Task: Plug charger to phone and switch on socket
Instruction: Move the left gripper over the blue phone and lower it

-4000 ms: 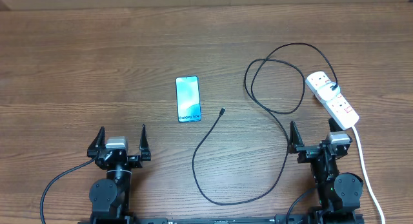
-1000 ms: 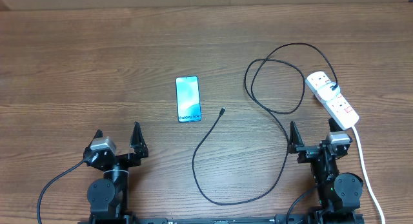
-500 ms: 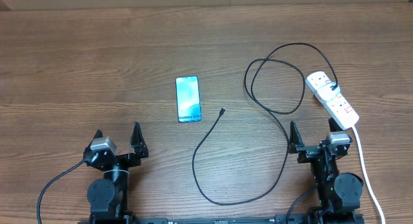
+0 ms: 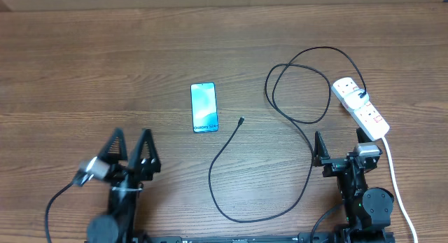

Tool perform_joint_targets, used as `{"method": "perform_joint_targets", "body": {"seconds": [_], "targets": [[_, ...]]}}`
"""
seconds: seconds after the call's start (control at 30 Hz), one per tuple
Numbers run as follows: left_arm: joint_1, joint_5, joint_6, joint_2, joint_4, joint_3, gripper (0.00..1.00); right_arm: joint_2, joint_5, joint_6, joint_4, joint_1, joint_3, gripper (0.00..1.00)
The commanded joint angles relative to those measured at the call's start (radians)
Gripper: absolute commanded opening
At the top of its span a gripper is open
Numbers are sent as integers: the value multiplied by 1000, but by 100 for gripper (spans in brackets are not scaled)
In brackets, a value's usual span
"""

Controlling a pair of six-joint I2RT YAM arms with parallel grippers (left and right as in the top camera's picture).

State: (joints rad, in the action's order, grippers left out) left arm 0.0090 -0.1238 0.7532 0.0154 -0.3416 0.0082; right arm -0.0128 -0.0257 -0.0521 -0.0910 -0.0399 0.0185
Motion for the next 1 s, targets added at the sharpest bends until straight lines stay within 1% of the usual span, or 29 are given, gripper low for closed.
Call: {"method": "perform_joint_targets", "body": {"seconds": [0.0,0.03,0.1,0.17,0.23,0.37,0.47,0.5,0.53,0.67,0.7,0.83,0.93,0.97], "targets": [[4,10,75,-11,-209,-2,100,10,6,-2,7,-5,-11,100],[4,40,64,-11,-271,2,100,10,6,-2,7,-5,-11,100],[4,112,55,-11,-327,24,100,10,6,-1,7,-5,-11,100],[4,167,54,-10,-304,72,100,10,6,-1,7,-5,-11,100],[4,183,33,0,-252,137,100,10,6,-2,7,-5,-11,100],[4,161,-134,60,-153,284,99,10,6,-2,7,-5,-11,100],[4,111,-266,148,-63,425,100,10,6,-2,7,-5,-11,100],[4,96,-290,186,4,488,100,10,6,-2,7,-5,-11,100],[4,74,-299,253,140,595,100,10,6,-1,7,-5,-11,100],[4,-57,-384,497,529,919,100,10,6,-1,7,-5,-11,100],[4,-86,-410,579,652,1018,100,10,6,-1,7,-5,-11,100],[4,-179,-447,854,1066,1349,100,10,6,-1,7,-5,-11,100],[4,-333,-444,1010,1248,1518,100,10,6,-2,7,-5,-11,100],[4,-383,-448,1049,1271,1553,100,10,6,-1,7,-5,-11,100]]}}
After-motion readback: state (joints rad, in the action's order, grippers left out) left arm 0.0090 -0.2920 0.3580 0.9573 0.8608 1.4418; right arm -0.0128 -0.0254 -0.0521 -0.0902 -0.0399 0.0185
